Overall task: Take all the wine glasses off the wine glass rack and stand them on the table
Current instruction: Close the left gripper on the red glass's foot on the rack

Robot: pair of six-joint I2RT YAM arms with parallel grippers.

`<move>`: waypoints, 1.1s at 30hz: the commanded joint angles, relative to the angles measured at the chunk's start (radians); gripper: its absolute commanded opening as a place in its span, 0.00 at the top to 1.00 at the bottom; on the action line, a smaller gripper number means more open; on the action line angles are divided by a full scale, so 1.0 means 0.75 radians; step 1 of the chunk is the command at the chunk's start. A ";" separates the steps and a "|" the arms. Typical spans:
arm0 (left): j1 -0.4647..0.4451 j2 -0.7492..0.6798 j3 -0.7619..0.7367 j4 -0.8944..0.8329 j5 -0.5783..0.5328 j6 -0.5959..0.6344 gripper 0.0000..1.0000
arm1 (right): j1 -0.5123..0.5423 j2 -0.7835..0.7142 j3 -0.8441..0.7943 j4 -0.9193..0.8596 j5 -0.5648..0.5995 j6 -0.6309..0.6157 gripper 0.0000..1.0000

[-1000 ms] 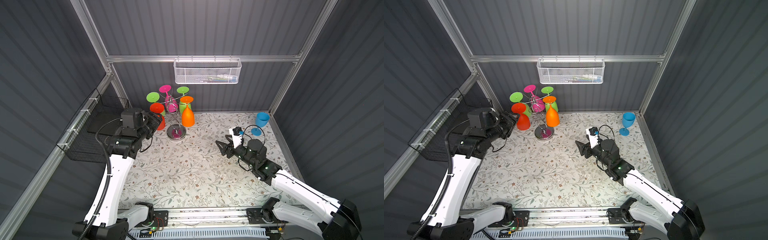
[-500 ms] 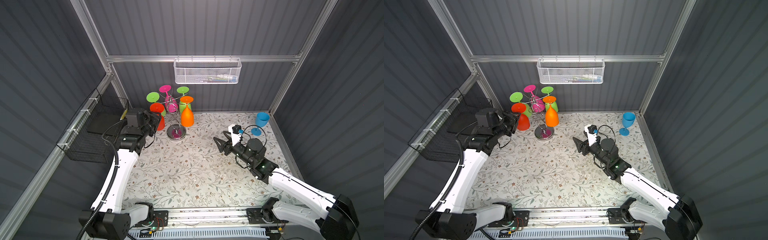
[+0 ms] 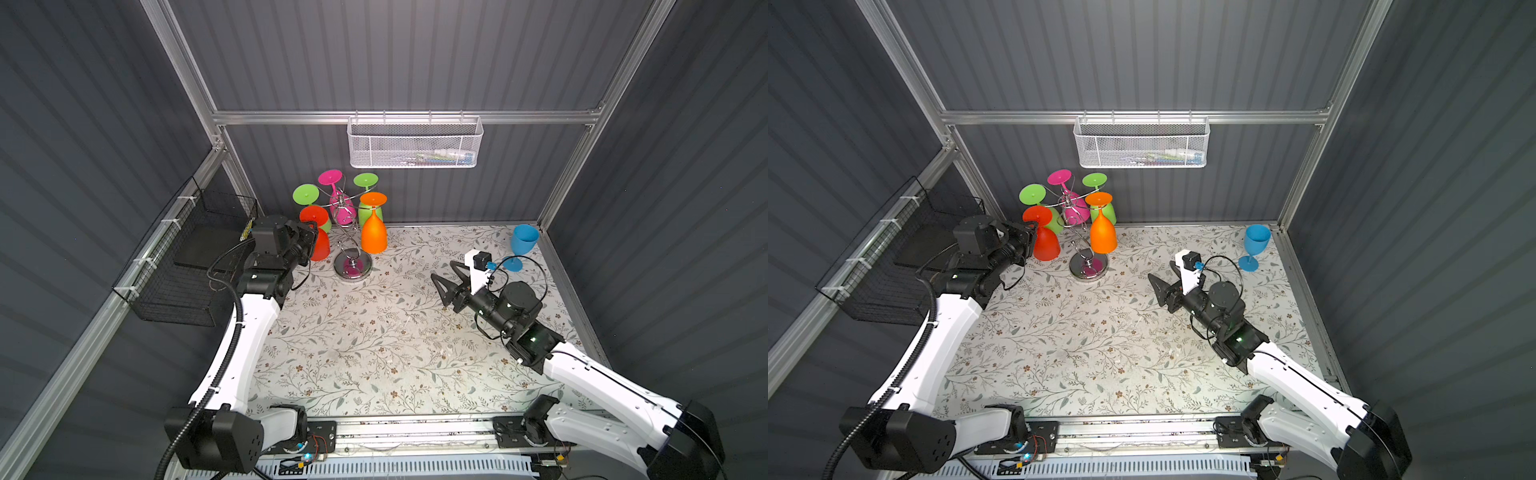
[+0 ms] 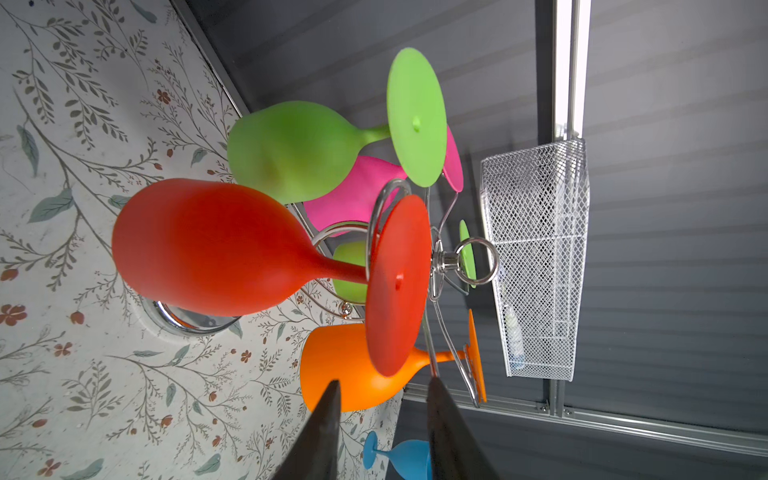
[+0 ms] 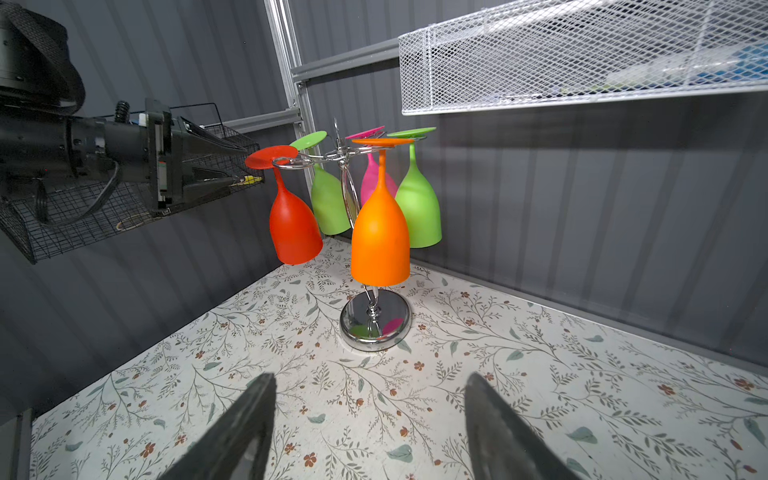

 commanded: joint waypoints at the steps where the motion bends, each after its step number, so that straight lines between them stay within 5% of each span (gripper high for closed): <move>1: 0.014 0.005 0.000 0.052 0.000 0.008 0.73 | 0.011 -0.008 -0.007 0.004 -0.025 0.009 0.28; 26: 0.014 -0.004 0.060 0.029 0.001 0.031 0.97 | 0.014 -0.047 -0.025 -0.030 -0.012 -0.040 0.27; 30: 0.014 -0.008 0.061 0.025 -0.004 0.039 0.97 | 0.012 -0.040 -0.026 -0.029 -0.001 -0.045 0.27; 33: 0.014 -0.013 0.056 0.017 -0.003 0.043 0.85 | 0.013 -0.030 -0.023 -0.027 -0.001 -0.046 0.27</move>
